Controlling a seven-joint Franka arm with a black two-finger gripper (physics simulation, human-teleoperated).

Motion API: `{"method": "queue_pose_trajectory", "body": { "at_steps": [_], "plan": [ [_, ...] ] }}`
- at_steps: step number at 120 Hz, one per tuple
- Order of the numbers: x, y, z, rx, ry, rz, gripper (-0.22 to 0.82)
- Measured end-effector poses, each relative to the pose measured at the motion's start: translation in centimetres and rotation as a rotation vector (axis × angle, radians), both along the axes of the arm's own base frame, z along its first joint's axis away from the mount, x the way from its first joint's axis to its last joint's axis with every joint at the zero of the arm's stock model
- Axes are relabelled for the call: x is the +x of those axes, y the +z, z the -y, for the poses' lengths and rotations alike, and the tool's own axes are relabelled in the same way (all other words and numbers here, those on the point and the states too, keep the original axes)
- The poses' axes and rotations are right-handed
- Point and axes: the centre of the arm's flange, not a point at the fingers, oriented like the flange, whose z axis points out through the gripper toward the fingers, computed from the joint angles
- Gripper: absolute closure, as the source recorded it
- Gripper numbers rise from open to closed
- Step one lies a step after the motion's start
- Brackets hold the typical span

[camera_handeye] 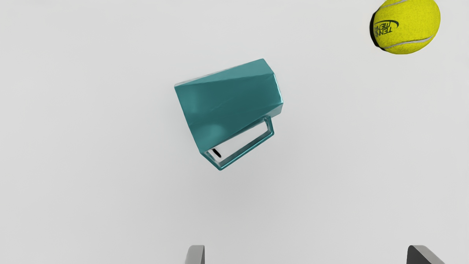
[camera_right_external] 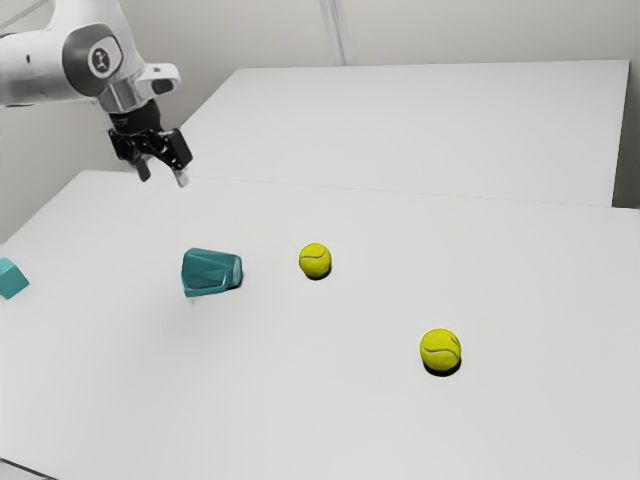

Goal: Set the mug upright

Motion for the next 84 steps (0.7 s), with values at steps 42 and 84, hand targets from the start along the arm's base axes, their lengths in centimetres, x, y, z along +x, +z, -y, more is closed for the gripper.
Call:
{"method": "queue_pose_trajectory", "body": {
  "at_steps": [42,84],
  "plan": [
    [-1.5,-5.6,-7.6,-0.234,0.182,0.000,0.00],
    [-1.3,-15.3,-15.2,-0.553,0.305,-0.009,0.00]
  ]
}}
